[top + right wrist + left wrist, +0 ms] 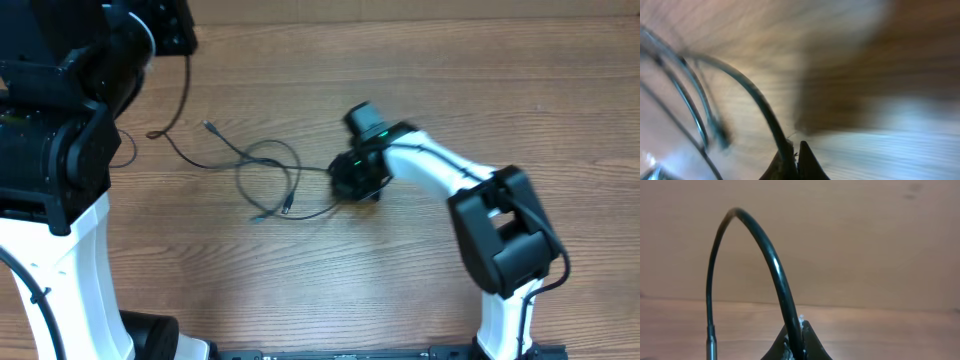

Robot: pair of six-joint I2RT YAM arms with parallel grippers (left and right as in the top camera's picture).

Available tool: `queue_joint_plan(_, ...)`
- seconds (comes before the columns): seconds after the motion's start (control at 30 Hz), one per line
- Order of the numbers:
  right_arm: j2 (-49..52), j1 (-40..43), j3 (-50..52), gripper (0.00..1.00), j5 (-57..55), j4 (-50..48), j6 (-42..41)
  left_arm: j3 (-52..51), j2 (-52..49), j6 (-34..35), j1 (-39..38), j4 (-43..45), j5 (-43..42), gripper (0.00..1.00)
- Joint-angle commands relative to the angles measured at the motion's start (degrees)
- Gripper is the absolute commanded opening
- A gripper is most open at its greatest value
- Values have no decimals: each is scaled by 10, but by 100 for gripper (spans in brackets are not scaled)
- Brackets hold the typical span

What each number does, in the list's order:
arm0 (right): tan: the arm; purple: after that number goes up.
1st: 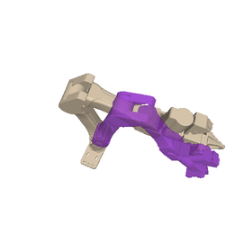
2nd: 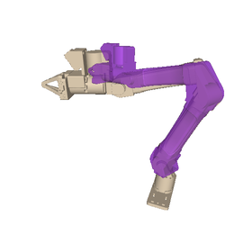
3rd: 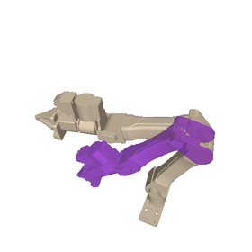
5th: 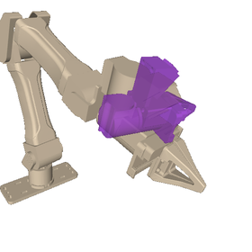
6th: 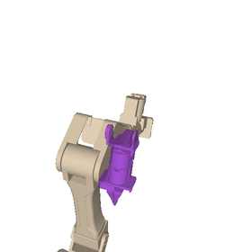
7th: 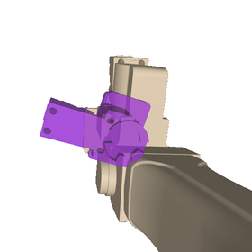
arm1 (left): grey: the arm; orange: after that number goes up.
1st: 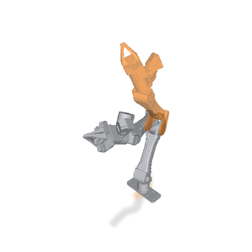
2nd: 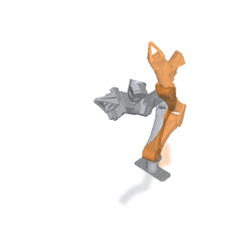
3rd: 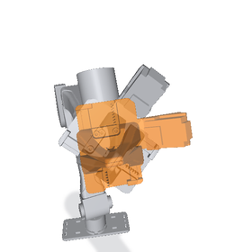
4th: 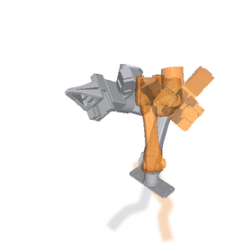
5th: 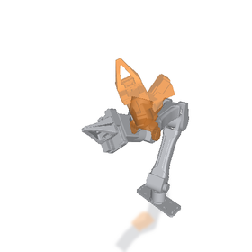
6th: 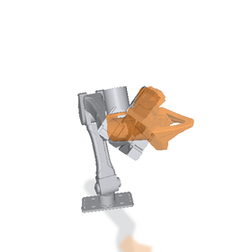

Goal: Untangle cables

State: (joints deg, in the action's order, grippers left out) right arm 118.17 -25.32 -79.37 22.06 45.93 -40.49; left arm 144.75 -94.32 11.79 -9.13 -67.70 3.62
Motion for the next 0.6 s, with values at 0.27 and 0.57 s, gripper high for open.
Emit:
queue_joint_plan(0.27, -56, 458, -320, 4, -160, 206, 180, -23, -174, 84, 153, -96, 115, 4)
queue_joint_plan(0.57, -26, 756, -339, 4, -135, 160, 133, -23, -216, 101, 285, -35, 94, 4)
